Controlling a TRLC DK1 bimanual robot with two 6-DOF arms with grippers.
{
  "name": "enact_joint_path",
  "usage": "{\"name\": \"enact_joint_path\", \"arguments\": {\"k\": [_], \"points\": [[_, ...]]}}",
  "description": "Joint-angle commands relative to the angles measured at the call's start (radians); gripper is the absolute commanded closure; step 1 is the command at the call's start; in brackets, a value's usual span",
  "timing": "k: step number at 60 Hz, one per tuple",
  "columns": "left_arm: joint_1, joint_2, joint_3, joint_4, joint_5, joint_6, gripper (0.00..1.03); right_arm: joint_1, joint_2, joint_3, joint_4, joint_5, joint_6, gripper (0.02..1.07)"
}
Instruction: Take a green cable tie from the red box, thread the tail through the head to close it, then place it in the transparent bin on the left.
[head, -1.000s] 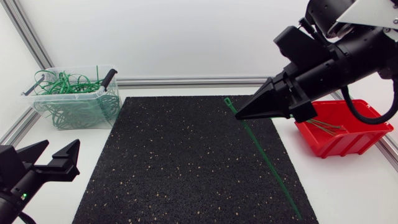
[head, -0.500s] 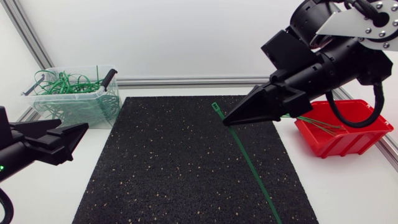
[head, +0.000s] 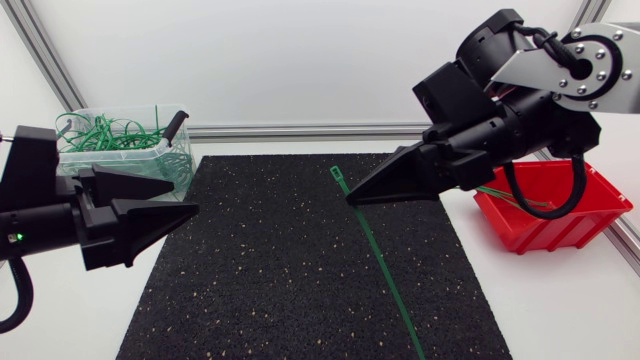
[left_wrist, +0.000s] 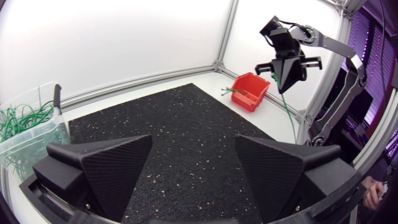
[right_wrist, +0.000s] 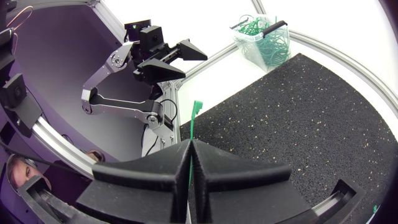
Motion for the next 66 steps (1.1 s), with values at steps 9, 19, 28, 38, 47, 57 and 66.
{"name": "enact_joint_path", "arguments": {"k": [9,19,28,38,47,57,66], "points": [[-0.112,0.071,0.082,0.053,0.056,0.003,0.10,0.005,-0.007,-0.099,0.148,-0.047,0.101,1.01],[-0.181,0.123,0.083,0.142,0.088,-0.050,0.10,0.024,-0.034,-0.166,0.337,-0.039,0.219,1.01],[-0.224,0.200,0.091,0.216,0.127,-0.091,0.10,0.033,-0.065,-0.200,0.441,-0.031,0.284,1.01],[-0.238,0.310,0.103,0.316,0.209,-0.143,0.10,0.063,-0.105,-0.247,0.575,0.016,0.376,1.01],[-0.279,0.355,0.120,0.369,0.234,-0.163,0.12,0.086,-0.117,-0.267,0.621,0.056,0.405,1.01],[-0.311,0.390,0.128,0.434,0.259,-0.215,0.17,0.086,-0.123,-0.293,0.708,0.061,0.472,1.01],[-0.317,0.422,0.134,0.466,0.277,-0.240,0.22,0.086,-0.132,-0.298,0.714,0.065,0.475,1.01]]}}
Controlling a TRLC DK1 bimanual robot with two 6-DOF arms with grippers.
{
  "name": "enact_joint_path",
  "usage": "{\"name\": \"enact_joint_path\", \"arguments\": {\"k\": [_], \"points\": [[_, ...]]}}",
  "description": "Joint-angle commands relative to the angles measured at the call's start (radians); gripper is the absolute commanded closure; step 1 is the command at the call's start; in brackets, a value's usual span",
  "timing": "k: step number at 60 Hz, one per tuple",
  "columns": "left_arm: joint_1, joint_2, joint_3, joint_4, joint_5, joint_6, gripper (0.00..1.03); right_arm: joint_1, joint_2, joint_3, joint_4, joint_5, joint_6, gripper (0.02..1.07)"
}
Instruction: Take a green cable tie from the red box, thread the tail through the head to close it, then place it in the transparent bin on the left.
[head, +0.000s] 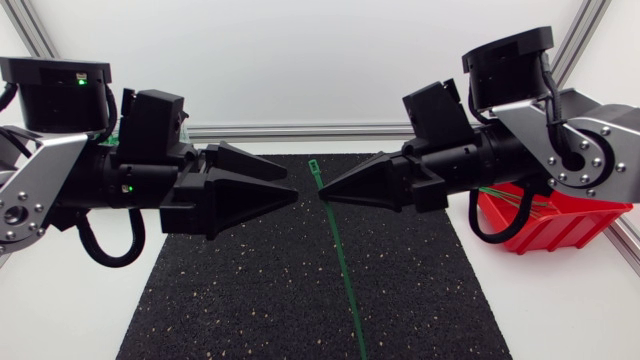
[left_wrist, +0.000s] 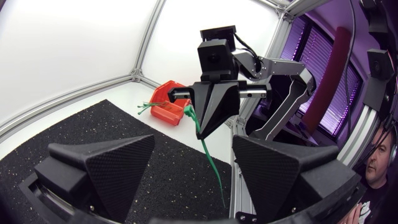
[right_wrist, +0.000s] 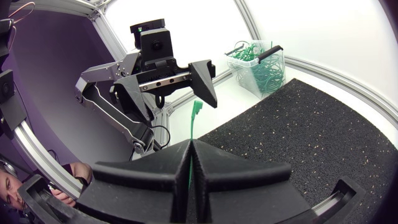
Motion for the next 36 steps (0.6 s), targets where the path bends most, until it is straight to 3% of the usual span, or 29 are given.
{"name": "enact_joint_path", "arguments": {"k": [1,36], "points": [[-0.011,0.028,0.032,0.021,0.022,-0.038,0.22,0.007,-0.020,-0.024,0.016,0.003,0.029,1.01],[-0.074,0.071,0.012,0.184,0.031,-0.160,0.48,0.021,-0.036,-0.046,0.043,0.015,0.050,1.01]]}}
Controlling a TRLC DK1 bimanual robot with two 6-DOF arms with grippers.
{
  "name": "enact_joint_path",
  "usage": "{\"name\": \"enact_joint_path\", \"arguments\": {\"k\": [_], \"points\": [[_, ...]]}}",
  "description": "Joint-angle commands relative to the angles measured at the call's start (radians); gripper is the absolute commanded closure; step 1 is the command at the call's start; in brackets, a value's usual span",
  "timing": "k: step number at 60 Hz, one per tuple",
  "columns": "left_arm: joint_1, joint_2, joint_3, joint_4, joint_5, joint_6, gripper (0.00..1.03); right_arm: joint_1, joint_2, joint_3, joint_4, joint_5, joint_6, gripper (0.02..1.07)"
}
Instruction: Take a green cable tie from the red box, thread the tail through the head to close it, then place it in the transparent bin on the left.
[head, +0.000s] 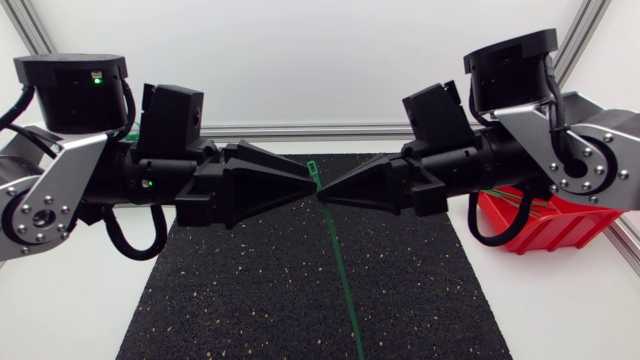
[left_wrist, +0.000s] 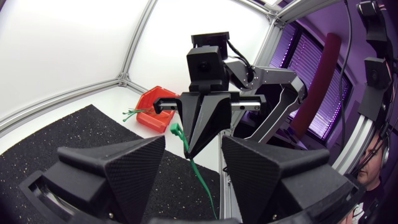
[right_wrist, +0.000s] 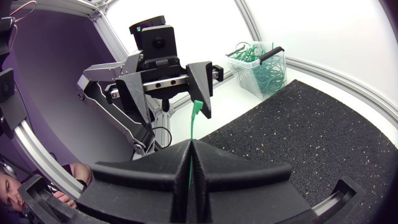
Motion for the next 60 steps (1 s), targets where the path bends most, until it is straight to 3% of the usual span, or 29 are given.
{"name": "enact_joint_path", "arguments": {"k": [1,8,14,24,60], "points": [[-0.015,0.018,0.011,0.026,0.009,-0.036,0.49,0.007,-0.022,-0.029,0.011,0.007,0.026,1.01],[-0.028,0.024,0.008,0.031,0.009,-0.036,0.49,0.007,-0.031,-0.036,0.026,0.012,0.037,1.01],[-0.031,0.030,0.008,0.043,0.009,-0.044,0.62,0.007,-0.042,-0.044,0.040,0.015,0.049,1.01],[-0.042,0.036,0.007,0.056,0.009,-0.059,0.70,0.006,-0.048,-0.049,0.048,0.021,0.055,1.01],[-0.050,0.047,0.005,0.086,0.000,-0.090,0.84,0.016,-0.066,-0.064,0.051,0.032,0.055,1.01]]}}
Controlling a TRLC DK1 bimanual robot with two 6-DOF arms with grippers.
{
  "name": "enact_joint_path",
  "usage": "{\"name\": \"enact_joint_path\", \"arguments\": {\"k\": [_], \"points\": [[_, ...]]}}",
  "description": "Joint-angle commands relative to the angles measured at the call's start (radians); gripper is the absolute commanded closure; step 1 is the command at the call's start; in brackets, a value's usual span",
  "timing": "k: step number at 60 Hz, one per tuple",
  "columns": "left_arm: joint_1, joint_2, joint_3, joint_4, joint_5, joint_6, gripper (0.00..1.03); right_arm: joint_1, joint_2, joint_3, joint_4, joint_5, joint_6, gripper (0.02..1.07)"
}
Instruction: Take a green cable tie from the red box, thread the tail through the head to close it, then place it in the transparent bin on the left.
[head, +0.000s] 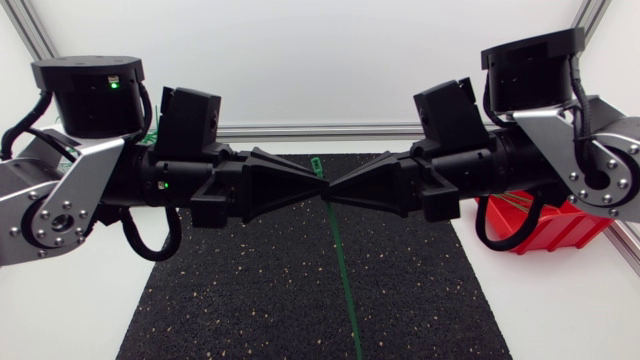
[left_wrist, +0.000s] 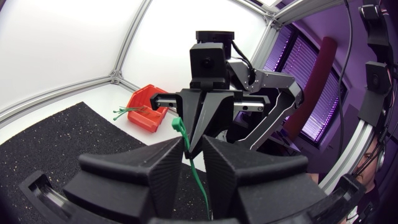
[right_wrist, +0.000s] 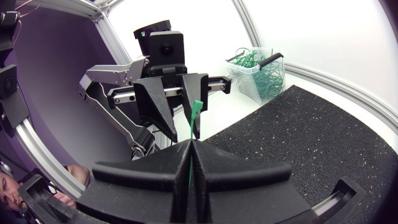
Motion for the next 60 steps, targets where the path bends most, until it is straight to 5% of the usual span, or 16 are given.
{"name": "enact_joint_path", "arguments": {"k": [1,46,60], "points": [[-0.004,0.013,0.005,0.019,0.001,-0.025,0.84,0.011,-0.009,-0.030,0.013,0.011,0.021,1.01],[0.007,0.027,0.008,0.025,-0.008,-0.051,1.00,0.018,-0.023,-0.039,0.026,0.035,0.021,1.01],[0.030,0.024,0.021,0.007,-0.008,-0.062,1.00,0.016,-0.029,-0.047,0.023,0.037,0.020,0.85]]}}
